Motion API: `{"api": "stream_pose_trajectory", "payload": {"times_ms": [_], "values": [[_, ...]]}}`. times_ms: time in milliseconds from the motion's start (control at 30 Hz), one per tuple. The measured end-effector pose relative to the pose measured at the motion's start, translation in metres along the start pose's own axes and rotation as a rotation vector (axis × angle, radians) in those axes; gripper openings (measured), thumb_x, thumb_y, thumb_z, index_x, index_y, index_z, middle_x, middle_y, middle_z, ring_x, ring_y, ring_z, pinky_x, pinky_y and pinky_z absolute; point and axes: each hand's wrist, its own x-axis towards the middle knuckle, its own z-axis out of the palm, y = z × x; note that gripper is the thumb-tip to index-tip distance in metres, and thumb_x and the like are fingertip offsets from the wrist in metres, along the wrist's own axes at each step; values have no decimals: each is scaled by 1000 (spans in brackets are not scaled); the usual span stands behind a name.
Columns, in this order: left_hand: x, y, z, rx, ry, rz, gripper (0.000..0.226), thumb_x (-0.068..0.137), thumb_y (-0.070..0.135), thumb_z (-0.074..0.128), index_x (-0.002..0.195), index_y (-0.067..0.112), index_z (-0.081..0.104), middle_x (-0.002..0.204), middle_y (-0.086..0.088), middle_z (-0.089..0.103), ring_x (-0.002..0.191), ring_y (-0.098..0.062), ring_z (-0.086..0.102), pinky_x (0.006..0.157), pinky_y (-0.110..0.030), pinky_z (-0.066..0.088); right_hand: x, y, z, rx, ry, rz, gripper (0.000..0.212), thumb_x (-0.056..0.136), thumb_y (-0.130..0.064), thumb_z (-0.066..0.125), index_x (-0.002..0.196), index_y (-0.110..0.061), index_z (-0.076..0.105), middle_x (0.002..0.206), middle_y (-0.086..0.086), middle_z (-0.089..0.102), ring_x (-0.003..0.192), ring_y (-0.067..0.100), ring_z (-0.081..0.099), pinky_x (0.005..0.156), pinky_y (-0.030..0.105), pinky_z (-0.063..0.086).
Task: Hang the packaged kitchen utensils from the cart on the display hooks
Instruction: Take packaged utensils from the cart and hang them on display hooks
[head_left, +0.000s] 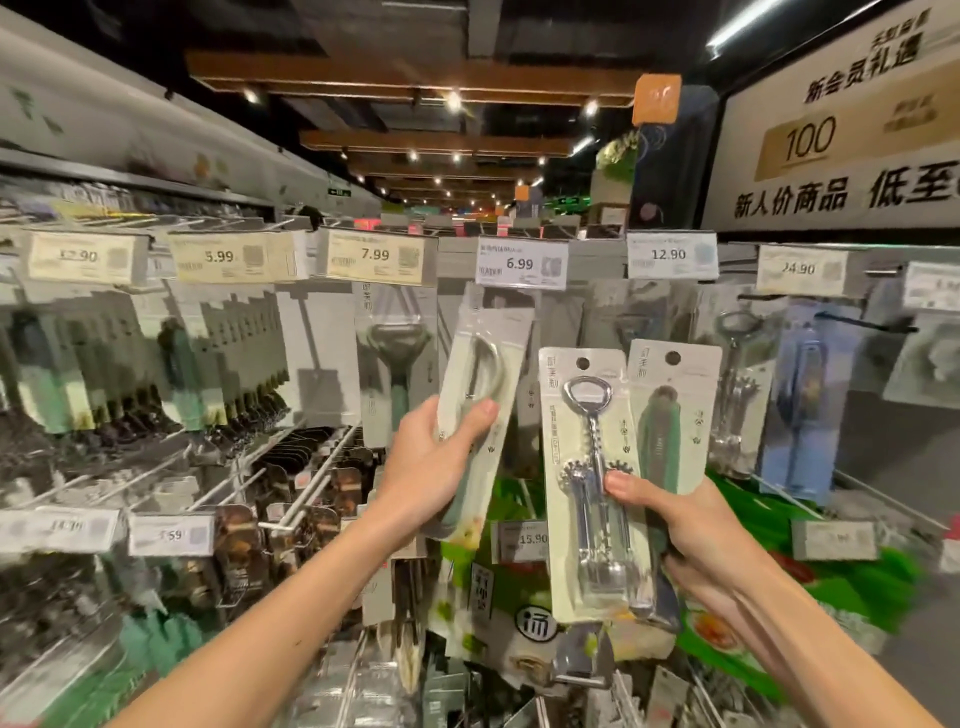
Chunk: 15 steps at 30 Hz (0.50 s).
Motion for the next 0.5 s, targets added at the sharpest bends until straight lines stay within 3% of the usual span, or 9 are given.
{"api": "stream_pose_trajectory", "payload": {"times_ms": [100, 233, 367, 500], "values": [[9, 4, 0, 100, 11, 105, 17, 89, 46, 67, 92, 29, 67, 81, 10, 74, 72, -5, 69, 65, -23, 54, 1, -4, -1, -14, -17, -22, 78, 42, -24, 94, 113, -5, 67, 94, 11, 77, 82, 22, 75, 62, 29, 59], [15, 16, 1, 58, 83, 233, 9, 90, 39, 67, 92, 31, 65, 79, 13, 72, 72, 3, 67, 61, -11, 49, 1, -6, -3, -14, -31, -22, 79, 43, -23, 92, 116, -9, 67, 104, 14, 75, 90, 26, 74, 67, 34, 60], [20, 17, 3, 114, 97, 255, 18, 90, 46, 66, 100, 32, 65, 88, 11, 72, 80, 0, 68, 75, -28, 57, -1, -4, -3, -13, -45, -13, 87, 37, -28, 97, 115, -8, 67, 105, 16, 74, 92, 29, 73, 70, 36, 61], [22, 13, 9, 149, 89, 237, 20, 89, 52, 64, 94, 32, 65, 85, 11, 73, 79, -4, 69, 79, -42, 59, -2, -5, -4, 10, -51, -4, 68, 53, -14, 84, 118, -7, 65, 107, 17, 74, 96, 31, 72, 74, 38, 61]]}}
